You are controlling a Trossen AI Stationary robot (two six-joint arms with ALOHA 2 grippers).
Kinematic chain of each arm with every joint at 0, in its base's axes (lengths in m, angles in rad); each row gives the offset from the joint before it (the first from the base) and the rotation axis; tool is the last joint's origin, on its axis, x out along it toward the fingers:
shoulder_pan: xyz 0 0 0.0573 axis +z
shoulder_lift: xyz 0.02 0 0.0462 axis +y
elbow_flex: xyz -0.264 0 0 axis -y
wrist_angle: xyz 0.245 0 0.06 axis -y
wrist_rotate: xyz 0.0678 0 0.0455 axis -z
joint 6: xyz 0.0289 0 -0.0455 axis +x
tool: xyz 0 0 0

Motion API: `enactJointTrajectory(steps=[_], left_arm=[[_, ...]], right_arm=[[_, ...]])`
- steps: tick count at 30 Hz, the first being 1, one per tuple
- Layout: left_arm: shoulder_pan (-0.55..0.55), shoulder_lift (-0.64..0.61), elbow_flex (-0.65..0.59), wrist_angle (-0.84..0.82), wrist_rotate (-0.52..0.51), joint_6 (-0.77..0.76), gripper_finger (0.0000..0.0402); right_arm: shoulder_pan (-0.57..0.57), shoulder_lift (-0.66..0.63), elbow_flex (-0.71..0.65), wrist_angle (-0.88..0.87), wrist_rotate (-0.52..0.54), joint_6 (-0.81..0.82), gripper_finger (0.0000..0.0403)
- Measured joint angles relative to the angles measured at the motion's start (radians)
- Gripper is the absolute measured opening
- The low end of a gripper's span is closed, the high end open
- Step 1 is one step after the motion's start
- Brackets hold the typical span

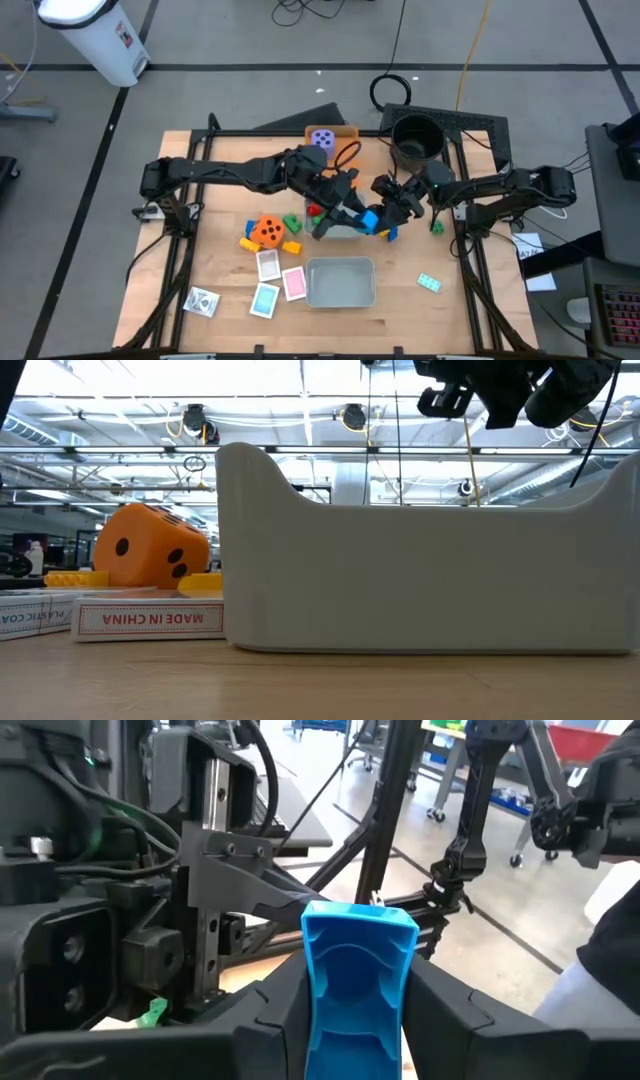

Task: Pick & Place Toys
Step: Put the light blue game piece into the top gray bin

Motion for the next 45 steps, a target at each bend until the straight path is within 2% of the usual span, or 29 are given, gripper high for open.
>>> enactJointTrajectory(steps=[10, 14, 18, 23, 28, 35, 42, 45], left_arm=[[0.056, -0.094, 0.0, -0.017, 0.01, -0.048, 0.0122], [0.096, -0.139, 0.001, -0.01, 0.009, -0.115, 0.0128], [0.148, -0.186, 0.002, -0.005, 0.003, -0.216, 0.0125], [0.193, -0.199, 0.001, -0.022, 0.003, -0.347, 0.0124], [0.199, -0.199, 0.001, -0.025, -0.018, -0.373, 0.0124], [0.209, -0.192, 0.001, -0.024, -0.09, -0.351, 0.0125], [0.223, -0.18, 0.0, -0.029, -0.092, -0.358, 0.0121], [0.224, -0.18, 0.0, -0.033, -0.099, -0.349, 0.0125]], right_arm=[[-0.043, 0.001, -0.002, 0.122, 0.001, 0.044, 0.0176], [-0.074, -0.003, -0.001, 0.135, 0.061, 0.012, 0.0175], [-0.09, -0.01, -0.001, 0.151, 0.221, -0.15, 0.0172], [-0.092, -0.028, -0.001, 0.154, 0.525, -0.431, 0.0171], [-0.066, -0.06, 0.001, 0.115, 0.732, -0.673, 0.0171], [-0.01, -0.07, 0.071, -0.001, 0.751, -0.784, 0.0171], [0.01, -0.07, 0.109, -0.037, 0.754, -0.831, 0.0171], [0.01, -0.07, 0.115, -0.051, 0.792, -0.854, 0.0171]])
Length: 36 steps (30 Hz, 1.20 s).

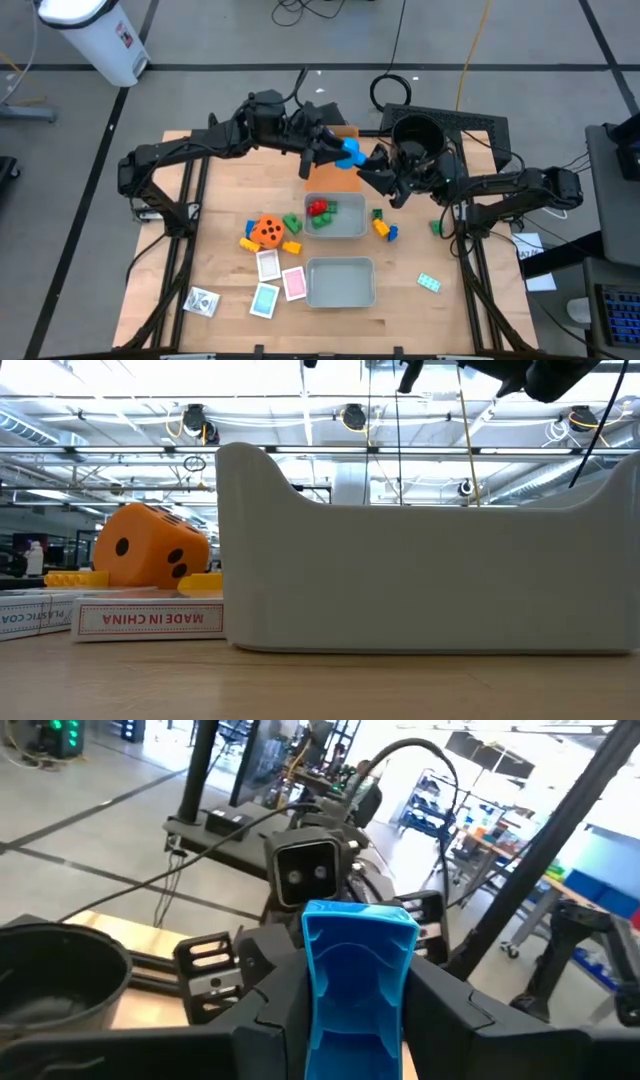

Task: Pick & Place Toys
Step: Put the light blue game piece into the top gray bin

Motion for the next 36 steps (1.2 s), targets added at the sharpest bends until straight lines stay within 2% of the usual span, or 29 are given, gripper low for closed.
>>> enactJointTrajectory(steps=[9, 14, 36], left_arm=[[-0.005, 0.001, 0.0, -0.045, -0.05, 0.003, 0.0123], [-0.008, 0.003, 0.0, -0.048, -0.047, 0.002, 0.0124], [-0.023, 0.051, 0.0, -0.02, -0.029, -0.03, 0.0128]], right_arm=[[0.001, 0.0, 0.001, -0.058, 0.151, -0.084, 0.0171], [0.001, -0.002, 0.003, -0.101, 0.198, -0.103, 0.0171], [0.0, 0.0, 0.002, -0.065, 0.223, -0.133, 0.0162]])
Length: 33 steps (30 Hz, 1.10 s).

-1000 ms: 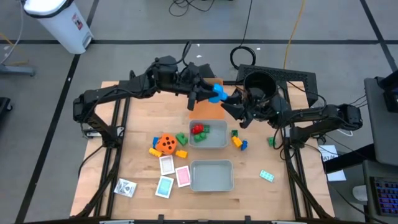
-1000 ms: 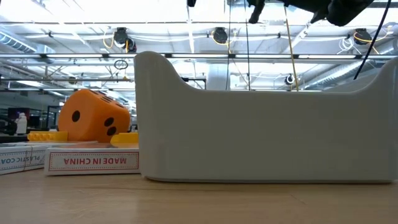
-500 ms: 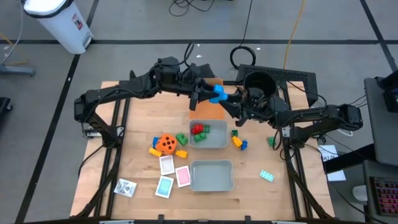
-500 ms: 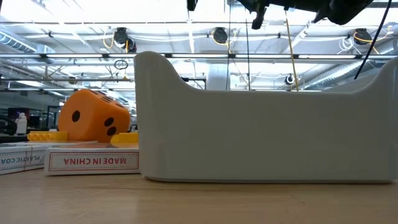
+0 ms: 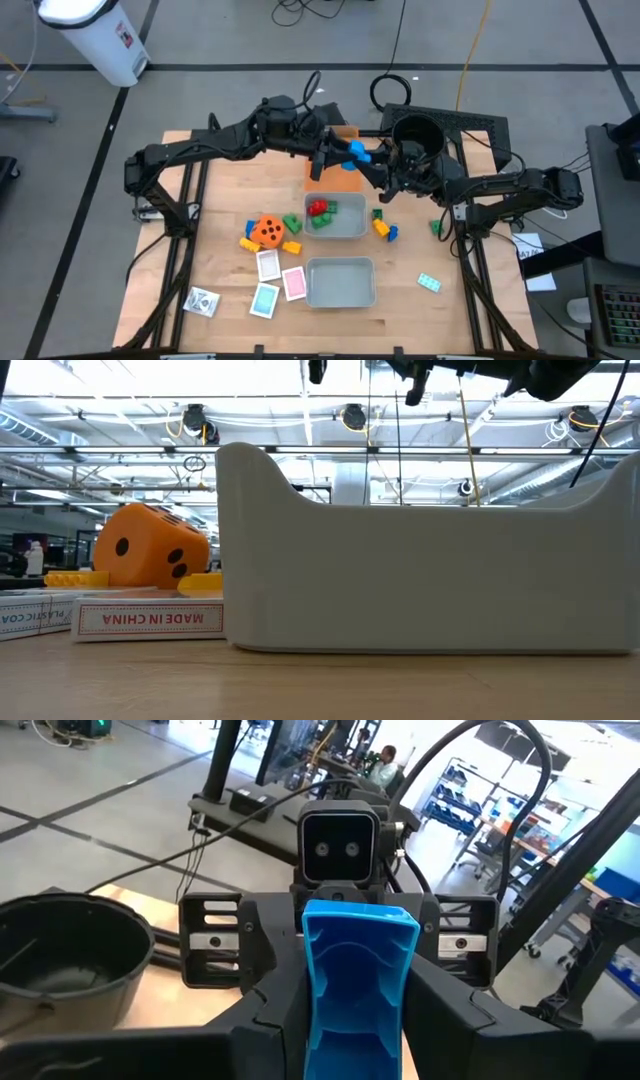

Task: Pick & Place Toys
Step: Put the light blue game piece into the top gray bin

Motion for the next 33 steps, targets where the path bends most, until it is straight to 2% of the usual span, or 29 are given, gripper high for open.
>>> enactJointTrajectory(steps=[7, 19, 26, 29, 33], left_arm=[[0.0, 0.0, 0.0, 0.0, -0.002, -0.003, 0.0129], [0.001, -0.002, 0.0, 0.042, 0.0, -0.02, 0.0207], [0.025, -0.029, -0.002, 0.045, 0.027, -0.003, 0.023], [0.054, -0.059, -0.002, 0.041, 0.073, -0.001, 0.0231], [0.101, -0.111, 0.001, 0.009, 0.104, 0.003, 0.0232]], right_arm=[[0.0, 0.0, 0.0, 0.001, 0.0, -0.011, 0.0132], [-0.002, 0.0, 0.0, 0.011, -0.029, -0.004, 0.0134], [-0.002, -0.011, 0.002, 0.0, -0.053, -0.023, 0.0134], [-0.002, -0.031, 0.012, -0.064, -0.053, -0.025, 0.0134], [-0.003, -0.048, 0.075, -0.321, -0.063, -0.073, 0.0134]])
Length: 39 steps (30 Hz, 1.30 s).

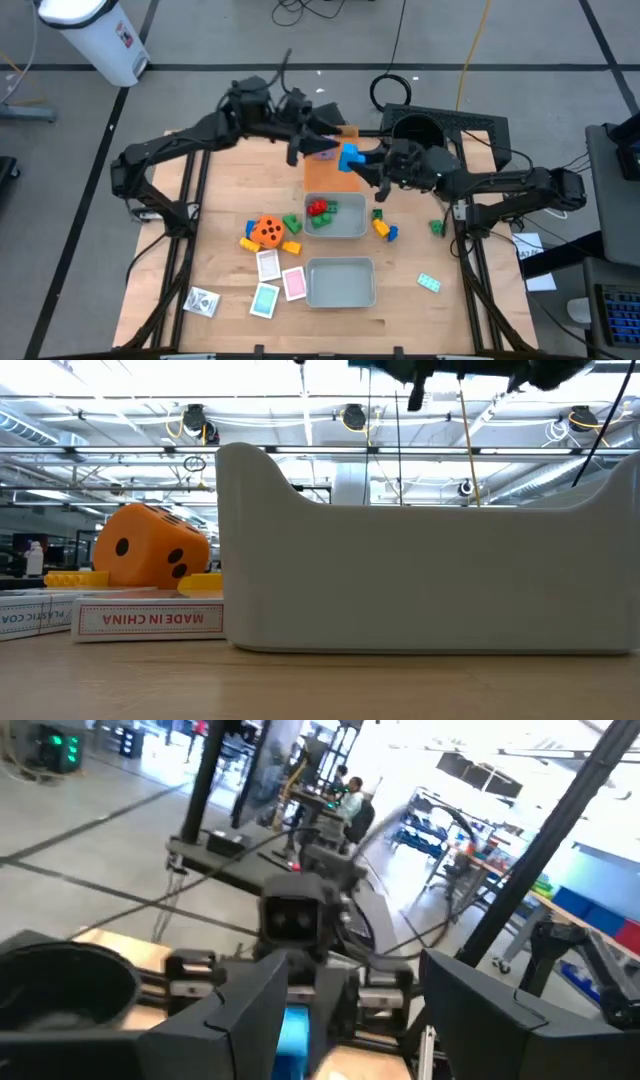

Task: Pick & Place Toys
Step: Put the light blue game piece into the top gray bin

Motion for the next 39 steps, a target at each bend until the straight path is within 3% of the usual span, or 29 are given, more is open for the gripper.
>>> enactJointTrajectory(steps=[9, 14, 23, 32, 39], left_arm=[[0.102, -0.125, 0.0, -0.179, 0.009, 0.039, 0.0232], [0.129, -0.185, 0.0, -0.301, 0.004, 0.102, 0.0232], [0.131, -0.219, -0.001, -0.456, 0.001, 0.132, 0.0232], [0.127, -0.217, -0.001, -0.508, 0.004, 0.164, 0.0232], [0.128, -0.216, -0.001, -0.51, -0.007, 0.203, 0.0232]], right_arm=[[0.001, 0.038, 0.326, -0.712, -0.095, -0.15, 0.0134], [0.001, 0.108, 0.476, -0.98, -0.098, -0.208, 0.0134], [-0.035, 0.312, 0.596, -1.183, -0.25, -0.211, 0.0134], [-0.073, 0.5, 0.642, -1.411, -0.253, -0.308, 0.0134], [-0.079, 0.602, 0.644, -1.47, -0.253, -0.363, 0.0134]])
